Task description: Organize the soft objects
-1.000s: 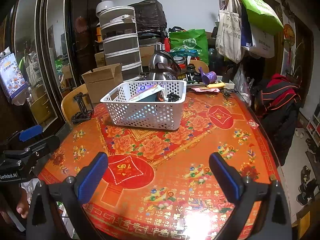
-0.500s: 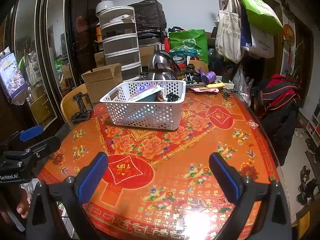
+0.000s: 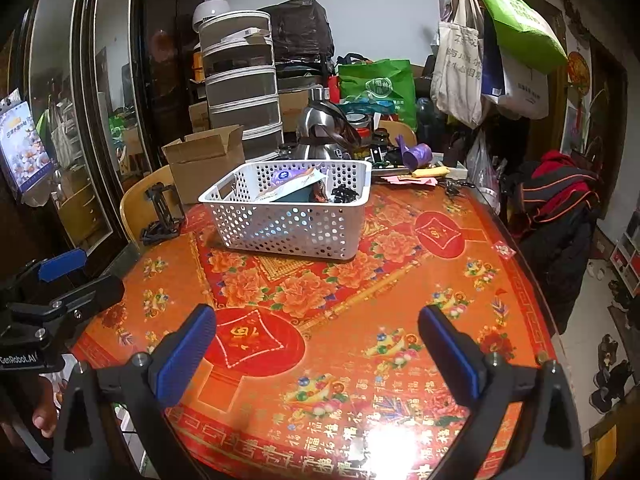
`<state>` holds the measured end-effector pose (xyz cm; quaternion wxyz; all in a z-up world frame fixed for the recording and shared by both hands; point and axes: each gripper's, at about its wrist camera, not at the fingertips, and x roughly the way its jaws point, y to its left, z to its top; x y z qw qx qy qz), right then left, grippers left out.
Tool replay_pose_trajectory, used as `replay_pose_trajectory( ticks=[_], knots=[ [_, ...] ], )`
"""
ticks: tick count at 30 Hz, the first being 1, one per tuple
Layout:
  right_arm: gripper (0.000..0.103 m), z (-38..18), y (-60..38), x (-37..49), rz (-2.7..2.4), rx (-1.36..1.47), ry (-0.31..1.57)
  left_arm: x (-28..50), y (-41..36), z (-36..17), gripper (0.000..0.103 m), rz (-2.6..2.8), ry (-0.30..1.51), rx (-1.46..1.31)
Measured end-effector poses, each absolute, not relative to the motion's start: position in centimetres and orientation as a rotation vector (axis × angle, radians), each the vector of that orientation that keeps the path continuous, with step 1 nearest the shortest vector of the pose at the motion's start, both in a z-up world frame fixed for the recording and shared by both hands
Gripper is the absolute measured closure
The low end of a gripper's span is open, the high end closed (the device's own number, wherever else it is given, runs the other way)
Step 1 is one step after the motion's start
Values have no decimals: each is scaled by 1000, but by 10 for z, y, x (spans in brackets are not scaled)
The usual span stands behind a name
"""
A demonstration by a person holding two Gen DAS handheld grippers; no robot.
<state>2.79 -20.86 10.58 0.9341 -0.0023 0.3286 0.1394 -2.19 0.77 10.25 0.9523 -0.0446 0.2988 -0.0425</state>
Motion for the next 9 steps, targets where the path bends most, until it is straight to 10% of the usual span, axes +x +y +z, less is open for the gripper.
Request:
replay_pose_trajectory(
  ticks=[9],
  knots=[
    [2, 106, -208, 28, 285, -2, 675, -22, 12, 104, 0, -75, 587, -84]
  ],
)
